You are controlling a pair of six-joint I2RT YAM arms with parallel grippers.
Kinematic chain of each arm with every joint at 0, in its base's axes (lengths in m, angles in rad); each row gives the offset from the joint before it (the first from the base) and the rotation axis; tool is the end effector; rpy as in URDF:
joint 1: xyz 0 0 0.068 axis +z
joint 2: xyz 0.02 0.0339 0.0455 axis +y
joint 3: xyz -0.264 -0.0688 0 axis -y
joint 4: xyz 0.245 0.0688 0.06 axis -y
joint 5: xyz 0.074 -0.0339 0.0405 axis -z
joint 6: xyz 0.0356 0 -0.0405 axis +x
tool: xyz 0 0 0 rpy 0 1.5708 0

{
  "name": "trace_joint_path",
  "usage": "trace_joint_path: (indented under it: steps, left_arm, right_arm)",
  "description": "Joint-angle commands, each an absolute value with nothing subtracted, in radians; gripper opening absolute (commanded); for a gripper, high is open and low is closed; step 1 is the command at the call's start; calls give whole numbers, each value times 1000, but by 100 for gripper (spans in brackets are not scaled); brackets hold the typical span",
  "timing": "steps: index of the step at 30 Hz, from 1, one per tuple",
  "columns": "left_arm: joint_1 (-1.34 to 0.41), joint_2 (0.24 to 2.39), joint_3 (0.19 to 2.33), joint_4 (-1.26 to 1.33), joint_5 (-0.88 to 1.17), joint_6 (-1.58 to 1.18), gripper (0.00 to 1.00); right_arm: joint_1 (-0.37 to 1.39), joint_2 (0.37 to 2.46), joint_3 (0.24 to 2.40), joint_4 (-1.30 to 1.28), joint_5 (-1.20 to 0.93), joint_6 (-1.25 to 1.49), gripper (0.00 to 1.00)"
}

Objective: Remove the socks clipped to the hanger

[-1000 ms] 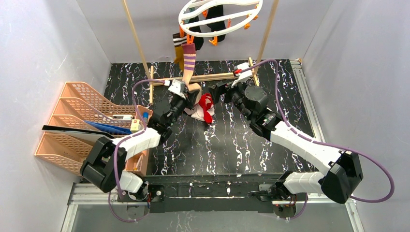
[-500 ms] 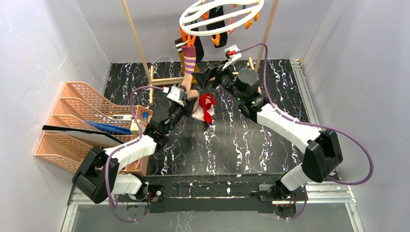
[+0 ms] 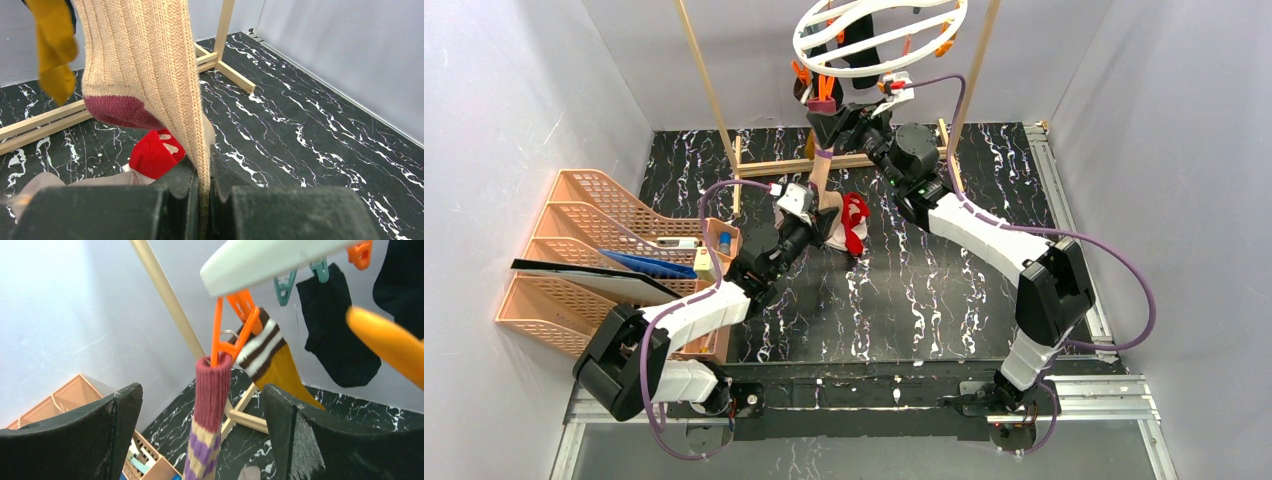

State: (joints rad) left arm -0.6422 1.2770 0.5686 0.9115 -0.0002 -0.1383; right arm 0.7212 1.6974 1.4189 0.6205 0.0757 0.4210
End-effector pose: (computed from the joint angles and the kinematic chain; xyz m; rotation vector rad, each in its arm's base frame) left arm 0.2210 -0.1653 0.2745 0.3484 1.3541 -0.6525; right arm 0.3086 0.2677 0.4024 -0.1238 1.2797 0.9428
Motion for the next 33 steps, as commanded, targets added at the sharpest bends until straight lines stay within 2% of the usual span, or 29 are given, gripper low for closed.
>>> trace_joint_path:
  steps: [1,33]
  left_arm:
    - [-653,1236,583,915,-5,-121,0]
    - [-667,1247,588,893,-9,-103,0]
  right_arm:
    - [718,1741,1535,705,129,436,96]
    - [684,1881,1712,721,148,428,60]
